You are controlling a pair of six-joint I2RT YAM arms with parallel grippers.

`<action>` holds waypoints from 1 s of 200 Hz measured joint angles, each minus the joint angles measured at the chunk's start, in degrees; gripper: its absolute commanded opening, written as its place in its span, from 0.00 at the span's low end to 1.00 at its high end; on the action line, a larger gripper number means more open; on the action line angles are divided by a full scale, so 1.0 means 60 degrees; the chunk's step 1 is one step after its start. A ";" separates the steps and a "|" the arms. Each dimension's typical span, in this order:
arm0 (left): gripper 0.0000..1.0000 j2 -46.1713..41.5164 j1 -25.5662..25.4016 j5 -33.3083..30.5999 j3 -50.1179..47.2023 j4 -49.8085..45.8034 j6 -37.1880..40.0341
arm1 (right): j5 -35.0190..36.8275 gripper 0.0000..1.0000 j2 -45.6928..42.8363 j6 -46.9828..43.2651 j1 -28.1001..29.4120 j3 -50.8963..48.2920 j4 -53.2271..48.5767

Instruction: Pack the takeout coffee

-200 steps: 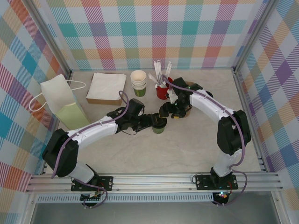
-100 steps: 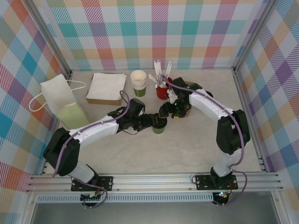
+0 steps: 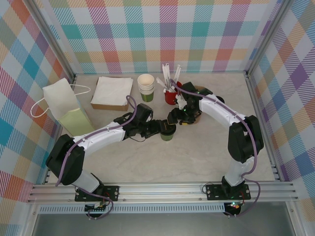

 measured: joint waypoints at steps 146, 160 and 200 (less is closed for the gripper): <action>0.79 -0.0051 0.0004 -0.0630 0.0838 -0.1683 0.0339 | 0.0874 0.78 0.0353 0.0036 0.0113 0.1610 -0.0940; 0.81 -0.0178 0.0018 -0.0805 0.0918 -0.1872 0.0408 | 0.0943 0.80 0.0240 0.0051 0.0113 0.1596 -0.0947; 0.90 -0.1209 0.0040 -0.1625 0.0882 -0.2328 0.0648 | 0.1206 1.00 -0.0543 0.0244 0.0244 0.1326 -0.0976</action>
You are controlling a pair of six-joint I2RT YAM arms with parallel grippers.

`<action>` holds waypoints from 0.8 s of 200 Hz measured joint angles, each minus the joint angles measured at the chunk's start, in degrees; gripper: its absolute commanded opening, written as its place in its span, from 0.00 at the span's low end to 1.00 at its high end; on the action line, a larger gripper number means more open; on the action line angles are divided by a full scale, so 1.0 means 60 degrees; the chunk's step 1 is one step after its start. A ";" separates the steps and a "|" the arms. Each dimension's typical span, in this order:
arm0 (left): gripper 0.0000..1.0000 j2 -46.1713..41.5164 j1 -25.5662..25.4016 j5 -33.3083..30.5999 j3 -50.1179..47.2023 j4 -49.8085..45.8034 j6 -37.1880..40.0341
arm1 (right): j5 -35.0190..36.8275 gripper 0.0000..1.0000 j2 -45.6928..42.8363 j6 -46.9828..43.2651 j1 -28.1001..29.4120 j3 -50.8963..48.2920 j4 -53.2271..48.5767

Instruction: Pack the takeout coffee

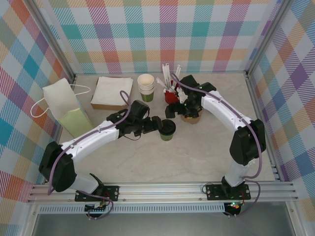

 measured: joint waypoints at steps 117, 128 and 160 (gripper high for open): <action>1.00 -0.2302 0.0415 -0.1370 -0.1446 -0.0714 0.0244 | 0.1923 1.00 0.0969 0.0066 0.2033 0.1096 -0.1341; 1.00 -0.2364 0.0415 -0.1424 -0.1501 -0.0718 0.0244 | 0.2022 1.00 0.1188 0.0040 0.2098 0.1264 -0.1435; 1.00 -0.2444 0.0415 -0.1526 -0.1552 -0.0754 0.0244 | 0.2240 1.00 0.1708 -0.0069 0.2266 0.1585 -0.1665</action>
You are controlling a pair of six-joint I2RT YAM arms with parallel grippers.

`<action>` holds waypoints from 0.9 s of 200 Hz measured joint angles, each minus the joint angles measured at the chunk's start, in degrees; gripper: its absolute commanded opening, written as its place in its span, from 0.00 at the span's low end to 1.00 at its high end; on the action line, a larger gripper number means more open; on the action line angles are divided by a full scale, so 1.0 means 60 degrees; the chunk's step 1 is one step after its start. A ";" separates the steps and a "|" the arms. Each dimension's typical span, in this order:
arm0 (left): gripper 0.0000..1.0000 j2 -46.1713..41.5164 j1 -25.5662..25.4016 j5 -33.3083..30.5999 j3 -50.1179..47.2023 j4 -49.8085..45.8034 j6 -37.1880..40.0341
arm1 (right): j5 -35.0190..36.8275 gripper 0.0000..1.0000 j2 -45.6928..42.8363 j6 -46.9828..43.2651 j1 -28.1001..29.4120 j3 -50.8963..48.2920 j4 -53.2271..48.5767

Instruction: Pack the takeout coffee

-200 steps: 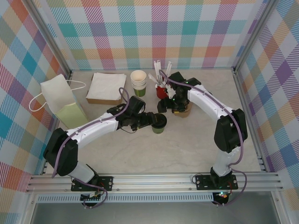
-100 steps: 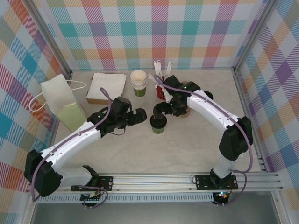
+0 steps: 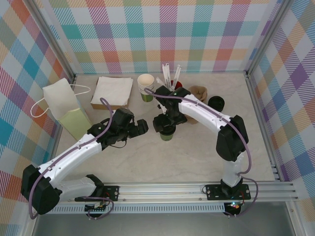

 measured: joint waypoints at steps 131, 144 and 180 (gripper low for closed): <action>1.00 0.0000 0.0036 -0.0004 0.0000 -0.0036 0.0004 | 0.0095 1.00 0.0576 -0.0393 0.0124 0.0324 -0.0229; 1.00 0.0000 0.0036 -0.0004 0.0000 -0.0036 0.0000 | 0.0095 1.00 0.0637 -0.0397 0.0131 0.0328 -0.0229; 1.00 0.0000 0.0036 -0.0004 0.0000 -0.0036 0.0000 | 0.0091 1.00 0.0951 -0.0404 0.0135 0.0339 -0.0226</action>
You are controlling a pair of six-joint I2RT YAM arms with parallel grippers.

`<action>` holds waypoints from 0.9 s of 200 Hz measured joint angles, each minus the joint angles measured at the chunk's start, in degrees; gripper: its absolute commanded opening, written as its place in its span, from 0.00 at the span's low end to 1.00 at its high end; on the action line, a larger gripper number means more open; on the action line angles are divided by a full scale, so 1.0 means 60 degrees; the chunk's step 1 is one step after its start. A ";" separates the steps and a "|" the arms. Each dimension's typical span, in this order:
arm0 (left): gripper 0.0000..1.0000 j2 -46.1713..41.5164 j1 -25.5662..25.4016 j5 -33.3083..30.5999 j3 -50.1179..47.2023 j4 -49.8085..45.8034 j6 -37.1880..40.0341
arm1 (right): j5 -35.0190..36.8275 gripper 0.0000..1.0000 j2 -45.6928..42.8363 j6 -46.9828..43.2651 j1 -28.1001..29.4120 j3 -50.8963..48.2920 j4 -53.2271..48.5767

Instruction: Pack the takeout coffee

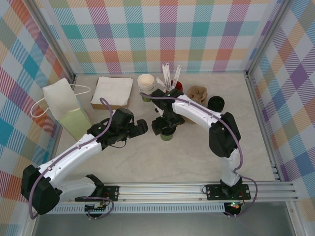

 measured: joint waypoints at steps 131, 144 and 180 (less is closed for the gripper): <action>1.00 0.0000 0.0000 -0.0004 0.0000 -0.0142 0.0000 | 0.0000 0.93 0.0189 -0.0033 0.0004 -0.0047 0.0055; 1.00 0.0000 0.0000 -0.0004 0.0000 -0.0142 0.0000 | 0.0000 0.92 0.0189 -0.0029 0.0004 -0.0095 0.0087; 1.00 0.0000 0.0000 -0.0033 0.0000 -0.0142 0.0000 | 0.0000 0.86 0.0131 -0.0018 0.0004 -0.0186 0.0168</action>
